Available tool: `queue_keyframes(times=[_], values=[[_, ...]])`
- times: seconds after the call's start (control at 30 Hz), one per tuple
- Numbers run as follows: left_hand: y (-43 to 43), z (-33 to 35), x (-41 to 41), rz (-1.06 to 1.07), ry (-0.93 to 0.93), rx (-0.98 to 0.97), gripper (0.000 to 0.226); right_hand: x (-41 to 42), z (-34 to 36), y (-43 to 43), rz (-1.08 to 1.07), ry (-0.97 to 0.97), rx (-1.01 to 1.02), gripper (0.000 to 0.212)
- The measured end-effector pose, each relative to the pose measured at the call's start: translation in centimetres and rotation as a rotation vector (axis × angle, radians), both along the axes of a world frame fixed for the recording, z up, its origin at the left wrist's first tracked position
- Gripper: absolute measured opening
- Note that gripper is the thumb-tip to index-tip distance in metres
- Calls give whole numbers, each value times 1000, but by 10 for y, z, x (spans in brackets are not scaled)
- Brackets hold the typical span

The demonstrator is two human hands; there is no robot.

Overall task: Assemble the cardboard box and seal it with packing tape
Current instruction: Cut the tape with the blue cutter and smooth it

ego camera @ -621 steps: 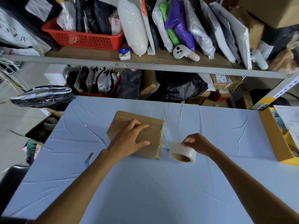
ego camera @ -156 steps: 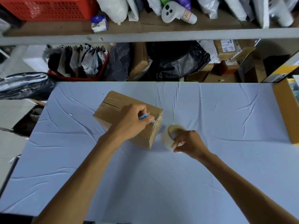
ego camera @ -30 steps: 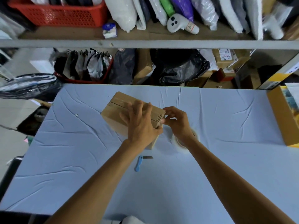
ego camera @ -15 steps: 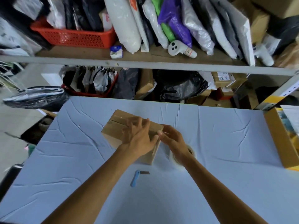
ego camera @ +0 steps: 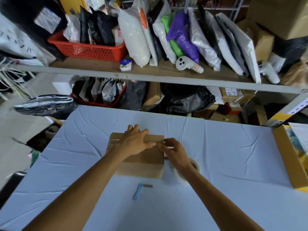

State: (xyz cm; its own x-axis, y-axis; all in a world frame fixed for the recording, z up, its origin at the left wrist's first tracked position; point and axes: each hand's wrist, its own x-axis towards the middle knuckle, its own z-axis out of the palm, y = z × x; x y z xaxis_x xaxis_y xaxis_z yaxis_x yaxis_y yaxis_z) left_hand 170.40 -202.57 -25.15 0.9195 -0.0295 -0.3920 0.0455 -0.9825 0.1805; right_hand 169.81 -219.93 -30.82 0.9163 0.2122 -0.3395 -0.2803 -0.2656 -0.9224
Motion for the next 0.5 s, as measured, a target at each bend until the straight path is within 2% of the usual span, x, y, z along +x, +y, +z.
queue_keyframes(times=[0.07,0.17,0.27,0.4,0.5], values=[[-1,-1,0,-1,2,-37,48,-11,-1,2,-9,-7,-67,50],[-5,-4,2,-39,-7,-143,42,-30,-2,6,-81,-67,-154,36],[-3,-7,6,-131,24,-257,41,-43,-1,10,-150,-127,-146,21],[5,-7,8,-191,60,-136,42,-50,4,12,-146,-158,-122,17],[7,-9,4,-210,70,-127,45,-55,6,13,-125,-186,-141,21]])
